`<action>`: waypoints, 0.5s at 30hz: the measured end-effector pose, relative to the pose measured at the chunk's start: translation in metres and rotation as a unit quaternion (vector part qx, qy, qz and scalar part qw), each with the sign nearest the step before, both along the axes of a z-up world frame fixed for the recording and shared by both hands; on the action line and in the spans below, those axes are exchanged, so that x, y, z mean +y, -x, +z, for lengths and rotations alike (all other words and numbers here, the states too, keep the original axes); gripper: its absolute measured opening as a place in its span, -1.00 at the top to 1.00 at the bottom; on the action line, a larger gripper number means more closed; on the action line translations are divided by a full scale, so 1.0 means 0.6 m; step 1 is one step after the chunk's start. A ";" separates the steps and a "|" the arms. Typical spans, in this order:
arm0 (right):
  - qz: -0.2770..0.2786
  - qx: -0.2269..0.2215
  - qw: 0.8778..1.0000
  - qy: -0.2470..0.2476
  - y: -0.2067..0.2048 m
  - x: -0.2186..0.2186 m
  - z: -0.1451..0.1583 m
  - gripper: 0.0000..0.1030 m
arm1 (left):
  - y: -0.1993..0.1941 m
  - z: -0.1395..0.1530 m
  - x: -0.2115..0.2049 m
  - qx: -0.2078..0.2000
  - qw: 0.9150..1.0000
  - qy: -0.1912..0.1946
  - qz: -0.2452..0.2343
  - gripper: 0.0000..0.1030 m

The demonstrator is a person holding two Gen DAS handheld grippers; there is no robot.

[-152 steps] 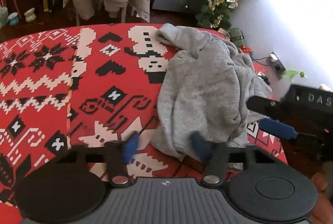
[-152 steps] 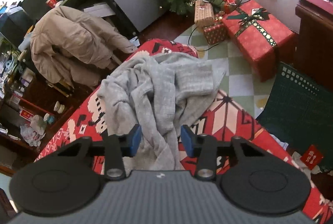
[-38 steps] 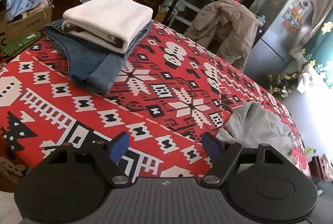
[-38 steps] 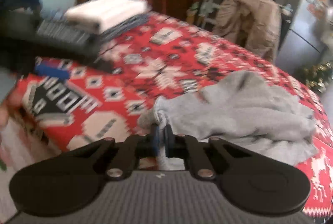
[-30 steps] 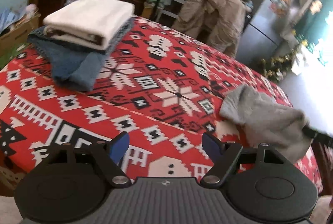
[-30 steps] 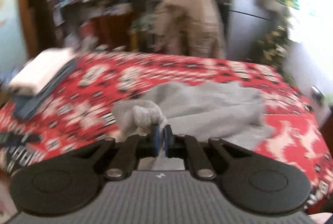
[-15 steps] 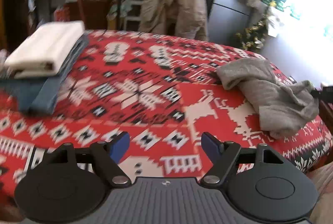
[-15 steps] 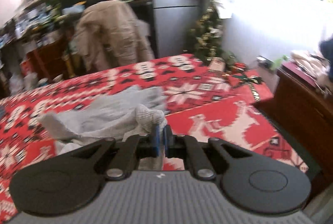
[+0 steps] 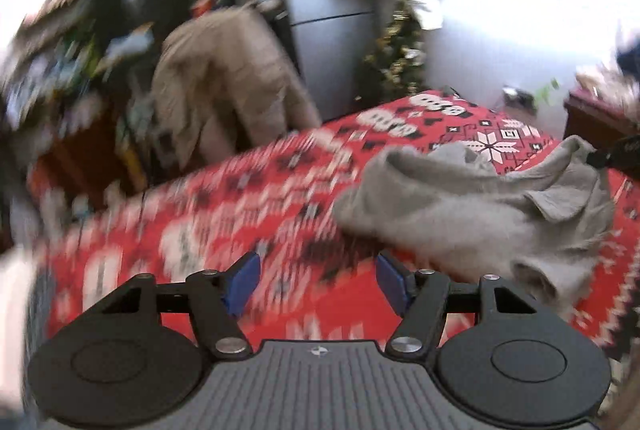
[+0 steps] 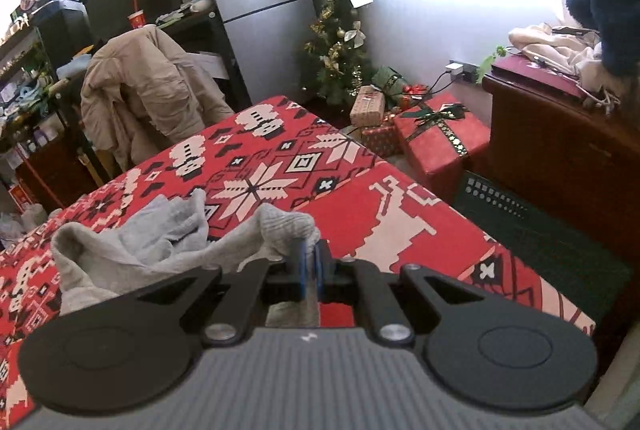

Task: Fold clothes
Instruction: 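Grasp the shirt collar edge with the left gripper while the right gripper holds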

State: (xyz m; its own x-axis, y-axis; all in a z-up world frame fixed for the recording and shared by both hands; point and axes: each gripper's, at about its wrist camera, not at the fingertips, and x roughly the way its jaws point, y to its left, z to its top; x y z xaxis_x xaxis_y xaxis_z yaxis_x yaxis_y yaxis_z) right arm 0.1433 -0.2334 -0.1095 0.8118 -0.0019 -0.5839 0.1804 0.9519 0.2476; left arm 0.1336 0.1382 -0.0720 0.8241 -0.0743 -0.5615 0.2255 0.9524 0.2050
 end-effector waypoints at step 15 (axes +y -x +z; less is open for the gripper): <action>-0.052 0.036 0.998 -0.028 -0.015 -0.049 -0.028 1.00 | -0.226 -0.053 -0.073 0.079 0.990 -0.051 -0.107 0.12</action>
State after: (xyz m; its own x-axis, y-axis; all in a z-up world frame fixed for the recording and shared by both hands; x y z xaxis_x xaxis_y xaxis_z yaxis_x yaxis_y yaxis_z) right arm 0.1523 -0.2631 -0.1263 0.7651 -0.0496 -0.6420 0.2966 0.9121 0.2829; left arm 0.2695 0.0945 -0.1040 0.6973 -0.1739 -0.6954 0.4567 0.8555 0.2440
